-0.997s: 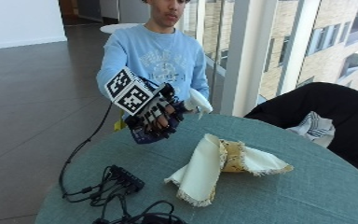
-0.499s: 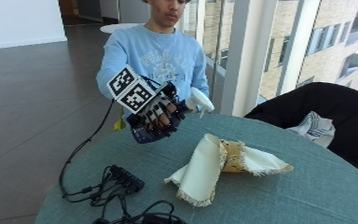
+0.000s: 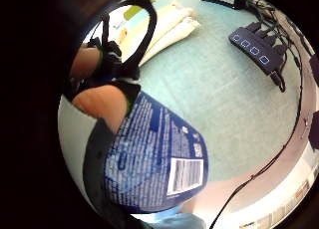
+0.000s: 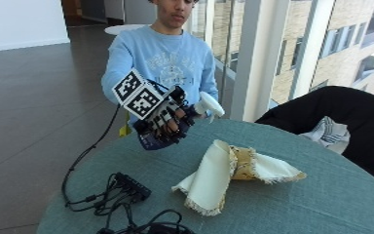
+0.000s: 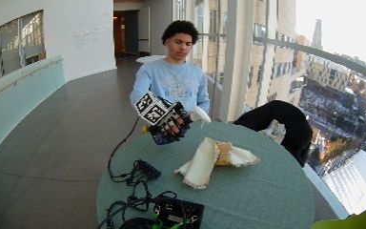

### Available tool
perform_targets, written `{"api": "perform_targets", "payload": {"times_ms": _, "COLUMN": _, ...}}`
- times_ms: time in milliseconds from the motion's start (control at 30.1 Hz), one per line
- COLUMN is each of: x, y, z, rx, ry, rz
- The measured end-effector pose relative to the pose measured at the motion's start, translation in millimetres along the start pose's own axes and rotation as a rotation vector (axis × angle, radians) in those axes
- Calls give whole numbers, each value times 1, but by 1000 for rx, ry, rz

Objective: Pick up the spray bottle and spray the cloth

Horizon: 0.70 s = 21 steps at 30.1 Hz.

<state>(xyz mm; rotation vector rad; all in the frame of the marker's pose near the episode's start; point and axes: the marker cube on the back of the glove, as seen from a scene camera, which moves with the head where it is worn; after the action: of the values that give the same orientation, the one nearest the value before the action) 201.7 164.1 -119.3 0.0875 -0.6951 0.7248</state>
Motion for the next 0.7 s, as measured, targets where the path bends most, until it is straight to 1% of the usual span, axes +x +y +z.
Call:
{"api": "perform_targets", "payload": {"times_ms": 266, "x": -4, "y": 0, "z": 4, "rx": 10, "ry": -19, "rz": -15}}
{"api": "perform_targets", "payload": {"times_ms": 366, "x": -10, "y": 0, "z": 5, "rx": 22, "ry": -53, "rz": -41}}
{"api": "perform_targets", "payload": {"times_ms": 698, "x": -75, "y": 1, "z": 29, "rx": 145, "ry": -313, "rz": -283}}
